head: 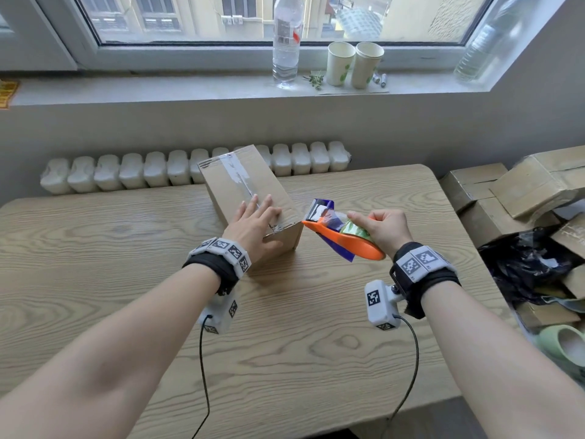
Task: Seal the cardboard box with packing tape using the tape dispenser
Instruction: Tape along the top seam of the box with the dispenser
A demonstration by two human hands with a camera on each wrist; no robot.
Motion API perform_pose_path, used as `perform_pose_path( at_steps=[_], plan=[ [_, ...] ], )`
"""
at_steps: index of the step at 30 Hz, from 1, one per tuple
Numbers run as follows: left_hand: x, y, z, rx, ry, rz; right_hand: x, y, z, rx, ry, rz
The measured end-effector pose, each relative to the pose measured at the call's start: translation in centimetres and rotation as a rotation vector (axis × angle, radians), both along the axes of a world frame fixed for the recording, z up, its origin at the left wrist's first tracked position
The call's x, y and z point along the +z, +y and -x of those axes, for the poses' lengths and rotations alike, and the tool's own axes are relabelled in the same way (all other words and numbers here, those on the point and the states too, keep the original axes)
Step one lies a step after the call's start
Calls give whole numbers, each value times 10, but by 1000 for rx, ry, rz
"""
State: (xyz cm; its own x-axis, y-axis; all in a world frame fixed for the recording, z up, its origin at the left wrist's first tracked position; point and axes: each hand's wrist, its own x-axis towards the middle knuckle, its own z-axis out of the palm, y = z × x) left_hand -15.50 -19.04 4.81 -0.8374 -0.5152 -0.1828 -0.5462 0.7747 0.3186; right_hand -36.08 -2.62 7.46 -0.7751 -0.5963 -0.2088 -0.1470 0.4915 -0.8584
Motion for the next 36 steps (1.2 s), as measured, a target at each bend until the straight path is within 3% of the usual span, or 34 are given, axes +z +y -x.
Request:
perform_pose_path(
  at_steps=[6,11,17,19,23,26,36],
  plan=[
    [0,6,12,48,0,-9,5,-2,0,7,39,-16],
    [8,-6,-7,-49,-63,-99,21,-6,-3,57,55,-22],
    [16,2,-28,24,-136,-74,43,-16,-14,116,76,5],
    [28,3,-31,25,-96,-120,48,-20,-18,157,95,0],
    [76,-2,-30,126,158,-220,62,-33,-29,290,168,-41],
    [112,-5,-22,91,258,-212,74,-48,-41,400,257,-61],
    [136,-11,-19,-40,112,-13,96,-72,-66,556,400,-51]
  ],
)
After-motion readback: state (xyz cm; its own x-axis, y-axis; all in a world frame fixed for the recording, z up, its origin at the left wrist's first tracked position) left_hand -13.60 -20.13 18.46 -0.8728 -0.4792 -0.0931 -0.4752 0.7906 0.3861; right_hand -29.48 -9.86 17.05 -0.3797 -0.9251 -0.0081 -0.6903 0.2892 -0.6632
